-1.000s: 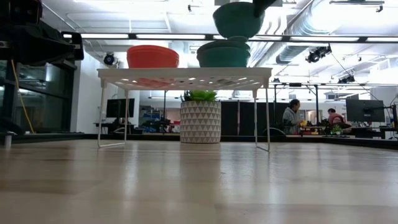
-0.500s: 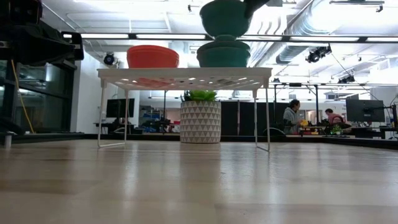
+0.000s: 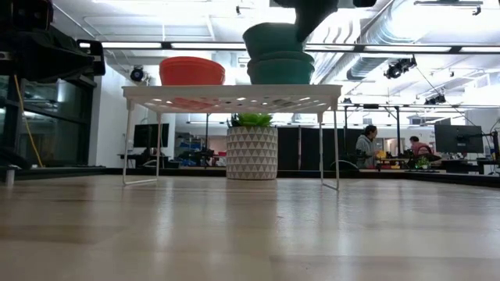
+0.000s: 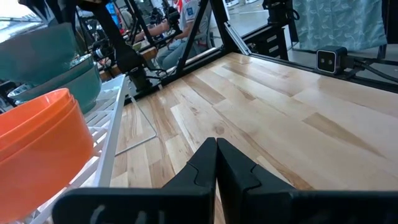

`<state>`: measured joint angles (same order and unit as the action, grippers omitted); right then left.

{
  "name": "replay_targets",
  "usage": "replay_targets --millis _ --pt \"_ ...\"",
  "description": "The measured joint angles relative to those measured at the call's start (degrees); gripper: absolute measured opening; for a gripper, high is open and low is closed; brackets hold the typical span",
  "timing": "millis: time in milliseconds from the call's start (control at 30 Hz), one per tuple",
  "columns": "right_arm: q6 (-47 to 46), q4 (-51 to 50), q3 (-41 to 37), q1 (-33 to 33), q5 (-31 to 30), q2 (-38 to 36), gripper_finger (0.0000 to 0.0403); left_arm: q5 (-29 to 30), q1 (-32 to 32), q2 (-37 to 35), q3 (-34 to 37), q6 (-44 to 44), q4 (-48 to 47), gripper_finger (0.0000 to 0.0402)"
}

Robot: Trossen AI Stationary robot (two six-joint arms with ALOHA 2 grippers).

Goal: Pick & Place Mini bowls
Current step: Stack the blue bowl on the blue bowl on the shelf

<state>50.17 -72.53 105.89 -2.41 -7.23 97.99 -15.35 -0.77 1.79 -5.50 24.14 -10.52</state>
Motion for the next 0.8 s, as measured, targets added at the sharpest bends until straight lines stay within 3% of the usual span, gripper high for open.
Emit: replay_targets --millis 433,800 --pt "-7.34 -0.93 0.00 -0.26 -0.35 1.12 0.0001 0.00 0.00 -0.01 0.00 0.00 0.00 0.0000" --pt "-7.69 -1.08 0.00 -0.21 -0.13 1.12 0.0001 0.00 0.00 0.01 0.00 0.00 0.00 0.0000"
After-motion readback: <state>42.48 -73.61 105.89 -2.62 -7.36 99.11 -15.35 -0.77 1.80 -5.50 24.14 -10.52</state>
